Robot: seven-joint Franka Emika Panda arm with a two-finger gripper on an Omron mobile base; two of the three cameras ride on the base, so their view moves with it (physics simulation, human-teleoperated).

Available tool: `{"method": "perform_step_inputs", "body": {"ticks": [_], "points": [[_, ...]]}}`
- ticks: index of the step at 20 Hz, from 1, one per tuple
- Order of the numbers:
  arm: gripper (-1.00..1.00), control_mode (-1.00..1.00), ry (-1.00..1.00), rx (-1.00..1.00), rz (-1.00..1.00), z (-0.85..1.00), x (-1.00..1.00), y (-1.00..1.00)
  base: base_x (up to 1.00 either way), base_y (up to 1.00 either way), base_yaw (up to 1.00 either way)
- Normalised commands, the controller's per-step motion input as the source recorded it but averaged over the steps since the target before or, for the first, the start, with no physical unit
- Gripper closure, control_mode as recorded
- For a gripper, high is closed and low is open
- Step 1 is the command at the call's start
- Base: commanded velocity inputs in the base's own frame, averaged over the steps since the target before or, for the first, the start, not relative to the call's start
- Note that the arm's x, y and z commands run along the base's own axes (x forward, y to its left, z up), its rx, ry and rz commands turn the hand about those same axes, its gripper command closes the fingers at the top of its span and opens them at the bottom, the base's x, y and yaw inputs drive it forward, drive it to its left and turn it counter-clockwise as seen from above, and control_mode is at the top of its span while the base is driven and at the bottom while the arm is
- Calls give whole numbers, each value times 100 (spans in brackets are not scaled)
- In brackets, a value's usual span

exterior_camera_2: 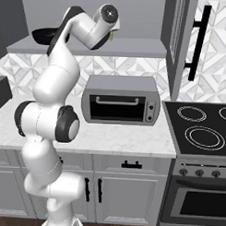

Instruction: Gather all objects into one cabinet and sort the glasses and bowls to opposite sides.

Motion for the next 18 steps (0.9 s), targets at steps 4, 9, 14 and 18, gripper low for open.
{"method": "perform_step_inputs", "body": {"ticks": [4, 9, 14, 18], "points": [[100, -100, 19, 2, 4, -8, 45, 12, 0, 0, 0], [100, -100, 6, 0, 3, -10, 9, 0, 0, 0, 0], [100, -100, -2, 0, 0, -15, 22, 0, 0, 0, 0], [100, -100, -8, 0, 0, -36, 8, 0, 0, 0, 0]]}}
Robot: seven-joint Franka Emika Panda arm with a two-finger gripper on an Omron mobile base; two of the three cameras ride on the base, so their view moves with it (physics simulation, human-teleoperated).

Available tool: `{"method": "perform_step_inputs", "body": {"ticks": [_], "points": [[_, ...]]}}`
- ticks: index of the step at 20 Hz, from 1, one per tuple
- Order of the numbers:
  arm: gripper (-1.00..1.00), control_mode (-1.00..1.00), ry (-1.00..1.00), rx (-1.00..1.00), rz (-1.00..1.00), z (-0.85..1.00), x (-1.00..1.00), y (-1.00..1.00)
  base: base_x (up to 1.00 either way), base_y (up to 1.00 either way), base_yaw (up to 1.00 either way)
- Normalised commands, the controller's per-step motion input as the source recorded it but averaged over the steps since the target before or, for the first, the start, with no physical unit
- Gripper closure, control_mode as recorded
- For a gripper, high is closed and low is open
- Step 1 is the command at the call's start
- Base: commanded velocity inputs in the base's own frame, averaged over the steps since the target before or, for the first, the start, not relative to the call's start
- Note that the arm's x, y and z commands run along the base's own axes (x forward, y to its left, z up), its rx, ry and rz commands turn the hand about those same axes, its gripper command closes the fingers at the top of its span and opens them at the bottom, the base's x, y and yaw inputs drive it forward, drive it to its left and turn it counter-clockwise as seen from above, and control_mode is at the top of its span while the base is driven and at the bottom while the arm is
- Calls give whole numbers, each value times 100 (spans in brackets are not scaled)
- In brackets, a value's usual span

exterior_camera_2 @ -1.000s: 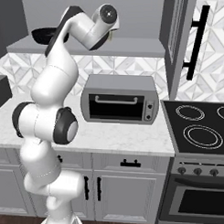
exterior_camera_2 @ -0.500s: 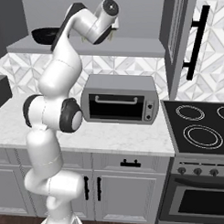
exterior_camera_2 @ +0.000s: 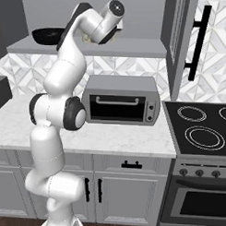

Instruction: Gather all objects into one cabinet and sort the glasses and bowls to opposite sides.

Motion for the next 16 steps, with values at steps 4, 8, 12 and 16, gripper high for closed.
{"method": "perform_step_inputs", "body": {"ticks": [4, 8, 12, 16], "points": [[100, -100, -15, 0, 0, -47, 10, 0, 0, 0, 0], [100, -100, -16, 0, 0, -32, 12, 0, 0, 0, 0], [100, -100, -15, 0, 0, -14, 22, 0, 0, 0, 0], [100, -100, -2, 0, 0, 1, 25, 40, 0, 0, 0]]}}
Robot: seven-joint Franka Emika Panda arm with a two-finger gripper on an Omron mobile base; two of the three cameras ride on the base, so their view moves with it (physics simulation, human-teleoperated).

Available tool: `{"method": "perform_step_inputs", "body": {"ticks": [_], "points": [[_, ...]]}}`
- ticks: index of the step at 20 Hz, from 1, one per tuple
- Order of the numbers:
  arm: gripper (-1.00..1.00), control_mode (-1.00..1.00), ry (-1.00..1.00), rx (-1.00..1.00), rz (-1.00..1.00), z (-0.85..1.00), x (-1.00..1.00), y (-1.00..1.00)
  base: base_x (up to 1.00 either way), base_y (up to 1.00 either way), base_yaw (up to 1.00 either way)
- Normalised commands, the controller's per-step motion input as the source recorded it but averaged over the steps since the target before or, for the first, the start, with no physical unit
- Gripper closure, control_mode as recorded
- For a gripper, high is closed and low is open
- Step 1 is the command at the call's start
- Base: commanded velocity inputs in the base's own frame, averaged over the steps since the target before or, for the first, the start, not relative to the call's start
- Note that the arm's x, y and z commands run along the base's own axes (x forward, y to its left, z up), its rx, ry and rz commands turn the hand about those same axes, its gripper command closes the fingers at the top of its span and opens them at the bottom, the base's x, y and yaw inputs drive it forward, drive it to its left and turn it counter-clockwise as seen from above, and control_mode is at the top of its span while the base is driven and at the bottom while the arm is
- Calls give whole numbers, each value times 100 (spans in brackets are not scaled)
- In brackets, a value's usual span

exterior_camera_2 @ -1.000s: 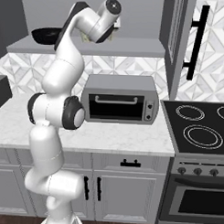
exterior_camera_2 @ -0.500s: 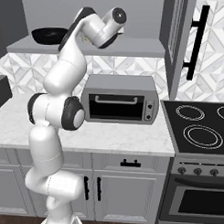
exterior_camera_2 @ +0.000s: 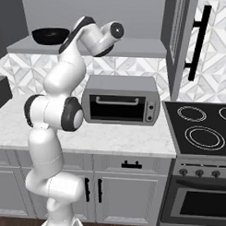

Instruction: Gather all objects into one cabinet and sort the glasses and bowls to opposite sides.

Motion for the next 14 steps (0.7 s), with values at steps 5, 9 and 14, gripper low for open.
{"method": "perform_step_inputs", "body": {"ticks": [5, 9, 14], "points": [[100, -100, 9, 5, 0, 8, 43, 34, 0, 0, 0], [100, -100, 4, 4, 0, 4, 6, -7, 0, 0, 0], [100, -100, 2, 7, 2, 0, 21, -7, 0, 0, 0]]}}
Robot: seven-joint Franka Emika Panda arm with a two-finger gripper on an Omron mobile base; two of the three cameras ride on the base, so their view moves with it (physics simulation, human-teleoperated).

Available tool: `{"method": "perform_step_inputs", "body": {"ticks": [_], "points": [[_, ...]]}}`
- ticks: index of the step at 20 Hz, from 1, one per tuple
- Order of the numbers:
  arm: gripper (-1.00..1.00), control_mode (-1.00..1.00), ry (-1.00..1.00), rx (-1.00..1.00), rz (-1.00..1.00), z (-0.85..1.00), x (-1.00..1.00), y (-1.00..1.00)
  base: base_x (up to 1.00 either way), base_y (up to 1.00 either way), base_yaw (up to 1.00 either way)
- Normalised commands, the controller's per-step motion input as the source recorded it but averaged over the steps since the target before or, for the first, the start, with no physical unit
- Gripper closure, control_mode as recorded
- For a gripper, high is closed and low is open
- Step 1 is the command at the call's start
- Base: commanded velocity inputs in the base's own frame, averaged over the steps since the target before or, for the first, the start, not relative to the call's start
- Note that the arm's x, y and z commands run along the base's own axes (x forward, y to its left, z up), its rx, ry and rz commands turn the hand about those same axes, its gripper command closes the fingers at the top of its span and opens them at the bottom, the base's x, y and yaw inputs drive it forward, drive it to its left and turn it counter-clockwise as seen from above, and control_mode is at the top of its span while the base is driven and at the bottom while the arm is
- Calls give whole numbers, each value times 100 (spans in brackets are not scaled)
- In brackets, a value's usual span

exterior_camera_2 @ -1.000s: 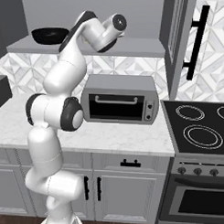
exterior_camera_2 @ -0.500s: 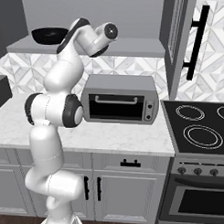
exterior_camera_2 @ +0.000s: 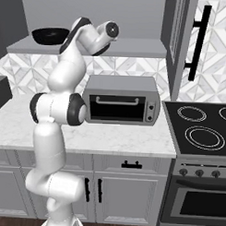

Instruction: Gather all objects into one cabinet and sort the glasses and bowls to opposite sides.

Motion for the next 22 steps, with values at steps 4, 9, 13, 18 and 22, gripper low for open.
{"method": "perform_step_inputs", "body": {"ticks": [4, 9, 13, 18, 22], "points": [[100, -100, 0, 0, 2, -2, 27, 0, 0, 0, 0], [100, -100, 0, 0, 21, 0, 33, -17, 0, 0, 0], [100, -100, 5, 0, 29, 0, -1, -51, 0, 0, 0], [100, -100, 2, 0, 6, -2, 0, -17, 0, 0, 0], [100, -100, 0, -9, 0, 4, 3, 0, 0, 0, 0]]}}
